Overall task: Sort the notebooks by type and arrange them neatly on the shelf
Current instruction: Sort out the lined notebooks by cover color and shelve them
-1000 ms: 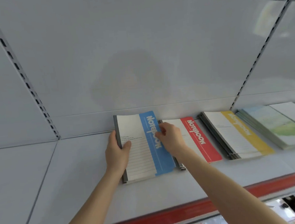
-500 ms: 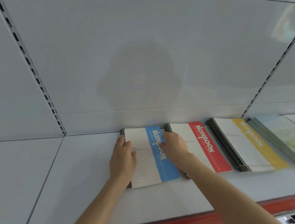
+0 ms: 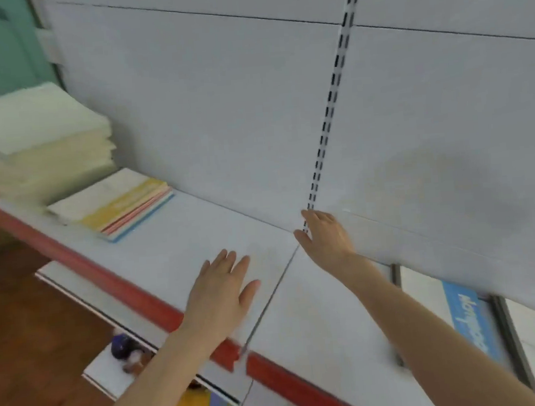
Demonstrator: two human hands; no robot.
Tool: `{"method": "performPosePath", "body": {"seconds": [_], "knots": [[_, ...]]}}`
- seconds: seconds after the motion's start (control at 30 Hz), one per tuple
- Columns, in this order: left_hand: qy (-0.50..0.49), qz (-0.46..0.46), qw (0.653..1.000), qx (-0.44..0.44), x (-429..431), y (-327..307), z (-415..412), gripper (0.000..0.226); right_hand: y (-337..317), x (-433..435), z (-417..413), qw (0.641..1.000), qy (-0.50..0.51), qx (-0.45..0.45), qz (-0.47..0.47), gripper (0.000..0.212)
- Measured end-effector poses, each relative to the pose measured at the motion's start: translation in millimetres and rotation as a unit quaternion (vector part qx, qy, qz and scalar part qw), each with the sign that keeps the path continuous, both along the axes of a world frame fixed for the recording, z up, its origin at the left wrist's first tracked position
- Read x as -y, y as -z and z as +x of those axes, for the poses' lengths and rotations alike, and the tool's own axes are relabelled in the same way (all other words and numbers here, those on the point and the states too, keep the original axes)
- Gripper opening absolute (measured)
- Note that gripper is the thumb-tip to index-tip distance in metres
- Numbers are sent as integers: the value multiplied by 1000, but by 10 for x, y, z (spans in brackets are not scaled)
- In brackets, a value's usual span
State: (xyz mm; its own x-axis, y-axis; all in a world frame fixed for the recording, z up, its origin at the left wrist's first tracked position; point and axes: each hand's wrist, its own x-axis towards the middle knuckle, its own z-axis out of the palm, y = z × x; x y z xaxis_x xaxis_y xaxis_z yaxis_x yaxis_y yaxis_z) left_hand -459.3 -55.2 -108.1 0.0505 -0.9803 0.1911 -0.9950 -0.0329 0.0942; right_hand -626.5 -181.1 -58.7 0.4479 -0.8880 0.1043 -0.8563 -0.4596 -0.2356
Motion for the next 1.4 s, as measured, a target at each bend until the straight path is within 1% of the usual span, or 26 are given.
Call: {"method": "performPosePath", "body": {"seconds": [0.07,0.17,0.23,0.33,0.43,0.47,0.53,0.6,0.67,0.73,0.8,0.83,0.87,0.93,0.97,1.03,1.07,1.13,1.17,1.2,1.23,1.27,1.3,1.33,1.37,1.4], "knots": [[-44,-2,999,-3,-251,-87,507,72,-21,-95,592,999,-39,-5,-12,50],[-107,8,994,-29,-630,-134,1287,64,-3,-284,1505,997,-79,6,-26,50],[-131,-23,991,-18,-872,-122,1771,68,20,-425,2054,995,-95,15,-23,50],[-166,-3,986,7,-1173,-136,2470,62,83,-615,2784,993,-116,16,-19,50],[-168,2,986,24,-1318,-151,2967,68,156,-715,3325,992,-128,19,-3,50],[-173,-2,984,30,-1336,-135,3105,64,180,-729,3468,991,-130,17,1,50],[-178,-14,984,17,-1322,-107,3347,48,213,-726,3715,992,-125,4,11,52],[-175,-27,984,-1,-1243,-76,3556,43,250,-669,3919,993,-112,-6,17,54],[-162,-42,986,-13,-1134,-52,3709,46,296,-562,4085,995,-96,-16,22,58],[-153,-40,986,-44,-1025,-62,3846,50,350,-422,4236,996,-79,-34,25,65],[-144,-51,988,-37,-928,-23,3969,51,410,-284,4361,995,-72,-56,34,72],[-143,-29,989,-30,-893,-39,4029,53,438,-226,4420,994,-75,-64,42,73],[-139,-33,989,-34,-864,-36,4074,54,463,-199,4454,992,-85,-72,51,72],[-125,-32,987,-90,-776,-43,4175,53,499,-171,4543,988,-114,-96,40,64],[-124,-20,986,-110,-734,-27,4229,54,515,-184,4578,985,-123,-116,21,58],[-119,-30,984,-131,-670,16,4328,57,521,-274,4622,977,-141,-158,-20,47],[-114,-30,981,-155,-650,9,4358,57,510,-316,4633,974,-149,-165,-32,40],[-82,-40,965,-246,-611,-10,4412,55,412,-393,4632,980,-138,-140,-35,27],[-64,-46,949,-304,-590,-25,4448,54,330,-432,4618,986,-115,-116,-34,24],[-53,-48,925,-373,-571,-40,4478,53,244,-480,4590,991,-84,-95,-30,24],[-53,-48,887,-455,-545,-59,4505,51,161,-547,4553,995,-55,-76,-23,27],[-62,-34,831,-552,-517,-87,4525,50,90,-639,4509,998,-31,-57,-22,30],[-73,-8,754,-653,-486,-125,4526,48,37,-759,4482,999,-14,-46,-25,32],[-82,22,669,-739,-454,-155,4519,47,8,-915,4469,998,-14,-35,-44,33],[-87,55,588,-803,-427,-187,4512,47,28,-1084,4465,996,-31,-24,-76,33],[-82,85,521,-845,-407,-216,4509,45,69,-1271,4462,991,-62,-16,-115,33]]}}
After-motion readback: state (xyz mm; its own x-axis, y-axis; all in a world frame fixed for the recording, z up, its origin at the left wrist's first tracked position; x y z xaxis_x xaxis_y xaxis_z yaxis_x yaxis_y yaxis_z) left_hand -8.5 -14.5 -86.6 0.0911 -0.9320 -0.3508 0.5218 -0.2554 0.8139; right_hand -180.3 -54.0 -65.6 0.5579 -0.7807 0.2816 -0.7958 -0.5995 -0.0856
